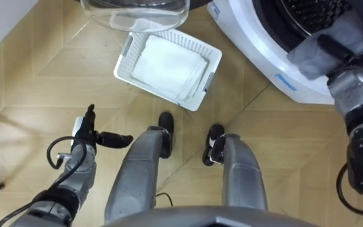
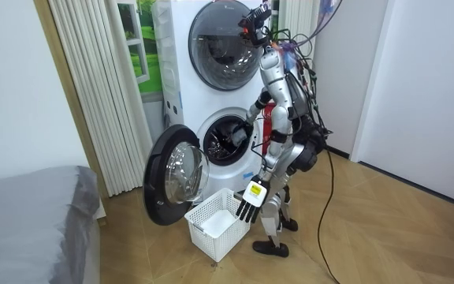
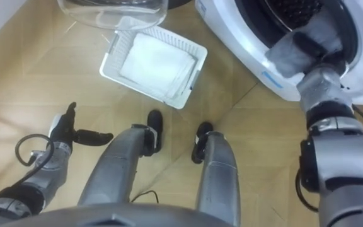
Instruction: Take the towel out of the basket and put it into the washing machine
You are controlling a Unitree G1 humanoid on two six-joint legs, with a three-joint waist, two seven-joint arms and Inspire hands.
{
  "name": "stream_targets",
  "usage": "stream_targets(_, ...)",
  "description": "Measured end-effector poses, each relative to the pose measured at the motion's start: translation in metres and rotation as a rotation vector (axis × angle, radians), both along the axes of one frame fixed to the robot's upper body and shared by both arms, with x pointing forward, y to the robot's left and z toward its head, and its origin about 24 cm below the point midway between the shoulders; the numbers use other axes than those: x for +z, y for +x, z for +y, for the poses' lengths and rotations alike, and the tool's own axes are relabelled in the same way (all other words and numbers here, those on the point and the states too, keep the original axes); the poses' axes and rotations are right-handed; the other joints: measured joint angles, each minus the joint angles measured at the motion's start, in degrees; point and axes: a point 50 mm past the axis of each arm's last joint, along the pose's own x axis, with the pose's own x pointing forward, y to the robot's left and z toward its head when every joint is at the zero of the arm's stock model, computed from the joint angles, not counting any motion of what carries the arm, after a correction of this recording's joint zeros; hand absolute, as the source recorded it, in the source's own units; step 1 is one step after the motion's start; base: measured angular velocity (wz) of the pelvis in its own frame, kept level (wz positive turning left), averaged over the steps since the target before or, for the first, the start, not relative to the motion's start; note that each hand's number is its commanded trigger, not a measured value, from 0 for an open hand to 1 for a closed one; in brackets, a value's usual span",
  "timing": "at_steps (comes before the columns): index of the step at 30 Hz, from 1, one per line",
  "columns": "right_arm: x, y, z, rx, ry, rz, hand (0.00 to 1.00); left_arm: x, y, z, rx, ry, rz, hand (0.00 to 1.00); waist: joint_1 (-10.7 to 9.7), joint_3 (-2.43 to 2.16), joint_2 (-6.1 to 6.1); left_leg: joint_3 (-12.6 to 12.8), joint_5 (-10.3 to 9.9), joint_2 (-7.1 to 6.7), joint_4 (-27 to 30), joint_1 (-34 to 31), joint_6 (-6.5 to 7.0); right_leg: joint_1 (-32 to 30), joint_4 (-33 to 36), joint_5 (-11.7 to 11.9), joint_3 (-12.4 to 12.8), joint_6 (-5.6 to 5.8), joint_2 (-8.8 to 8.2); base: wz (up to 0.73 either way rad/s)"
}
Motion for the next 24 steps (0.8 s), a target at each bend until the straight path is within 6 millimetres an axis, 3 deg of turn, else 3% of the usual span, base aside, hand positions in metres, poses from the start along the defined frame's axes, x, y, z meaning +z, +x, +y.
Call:
stream_targets(2, 0.01, 0.006, -0.002, -0.108, 0.188, -0.104, 0.0, 0.0, 0.0, 0.0, -0.001, 0.002, -0.002, 0.0, -0.31, 0.0, 0.01, 0.05, -0.01, -0.16, 0.16, 0.0, 0.09, 0.12, 0.02, -0.03, -0.02, 0.1, -0.13, 0.02)
stream_targets(8, 0.016, 0.007, -0.005, -0.225, 0.412, -0.235, 0.0, -0.001, 0.002, -0.007, -0.011, -0.006, -0.006, 0.0, -0.32, -0.01, 0.02, 0.08, -0.05, -0.45, 0.17, -0.2, 0.23, 0.04, 0.17, -0.3, -0.06, 0.51, -0.28, 0.03)
stream_targets(15, 0.017, 0.006, -0.008, -0.292, 0.52, -0.276, 0.0, 0.002, 0.008, -0.004, 0.026, -0.014, -0.015, 0.0, -0.42, -0.07, 0.12, 0.89, -0.05, -0.44, 0.75, -0.59, 0.84, 0.04, 1.03, -0.55, -0.56, 0.79, -0.93, 0.06)
stream_targets(24, 0.007, -0.001, -0.012, -0.354, 0.569, -0.256, 0.0, -0.005, -0.004, 0.004, 0.075, -0.005, 0.04, 0.0, -0.37, -0.2, 0.5, 1.6, -0.23, -0.48, 0.63, 2.05, 1.6, 2.77, 0.95, -0.95, -0.8, 1.28, -1.5, 0.02)
